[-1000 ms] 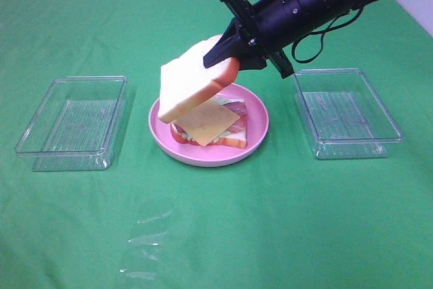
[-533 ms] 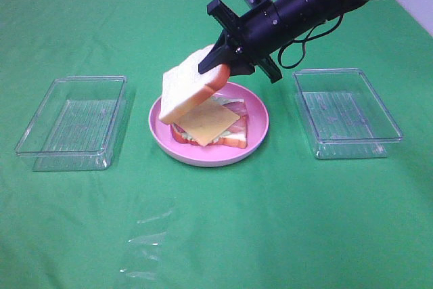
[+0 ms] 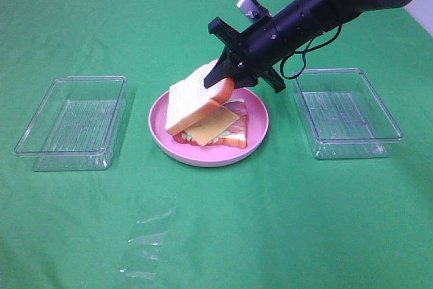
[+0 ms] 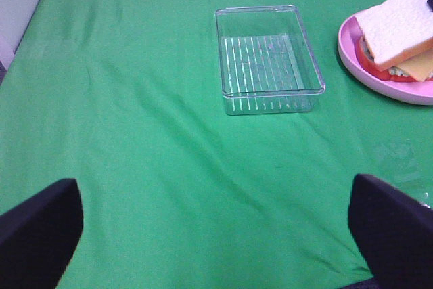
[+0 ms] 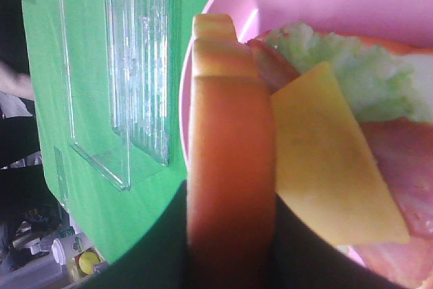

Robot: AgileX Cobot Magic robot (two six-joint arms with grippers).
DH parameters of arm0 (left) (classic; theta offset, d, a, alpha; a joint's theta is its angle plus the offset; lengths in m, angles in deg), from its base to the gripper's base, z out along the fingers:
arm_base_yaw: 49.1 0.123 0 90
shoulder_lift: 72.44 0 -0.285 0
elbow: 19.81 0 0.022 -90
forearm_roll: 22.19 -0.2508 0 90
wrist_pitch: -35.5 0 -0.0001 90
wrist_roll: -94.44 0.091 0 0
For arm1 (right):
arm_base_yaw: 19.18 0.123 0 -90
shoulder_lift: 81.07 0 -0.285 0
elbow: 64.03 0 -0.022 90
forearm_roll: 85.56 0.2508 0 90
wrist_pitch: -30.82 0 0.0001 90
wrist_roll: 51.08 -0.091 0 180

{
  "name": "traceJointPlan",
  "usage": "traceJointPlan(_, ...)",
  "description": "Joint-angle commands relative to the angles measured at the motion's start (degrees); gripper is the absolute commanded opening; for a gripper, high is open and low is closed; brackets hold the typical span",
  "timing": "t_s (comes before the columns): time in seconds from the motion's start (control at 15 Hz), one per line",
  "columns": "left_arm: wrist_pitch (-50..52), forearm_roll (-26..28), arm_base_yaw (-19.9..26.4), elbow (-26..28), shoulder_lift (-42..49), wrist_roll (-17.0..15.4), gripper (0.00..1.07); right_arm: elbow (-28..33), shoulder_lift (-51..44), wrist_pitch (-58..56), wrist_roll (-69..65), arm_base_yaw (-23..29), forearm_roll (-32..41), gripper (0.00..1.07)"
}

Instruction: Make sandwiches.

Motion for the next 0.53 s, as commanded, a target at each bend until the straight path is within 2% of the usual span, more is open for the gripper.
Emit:
traceJointPlan(0.07,0.2,0.2,0.2,-0.2,1.0,-0.2,1.0,-0.3,-0.2,0.9,-1.0,-0.1,-2.8,0.18)
traceJointPlan(0.27,0.2,0.2,0.2,-0.2,1.0,-0.2,1.0,-0.3,-2.6,1.0,-2.5,-0.1,-8.8,0.76)
traceJointPlan(0.33,0.2,0.2,0.2,-0.2,1.0,-0.2,1.0,-0.3,-3.7,1.0,-2.5,-0.1,-12.0,0.88)
traceJointPlan(0.4,0.2,0.2,0.2,-0.2,1.0,-0.2,1.0,-0.3,-5.8,0.3,-3.2,-0.1,-17.7,0.95)
traceJointPlan(0.53,0.2,0.2,0.2,-0.2,1.0,-0.2,1.0,-0.3,-9.1,-1.2,-9.7,-0.1,-27.6,0.95)
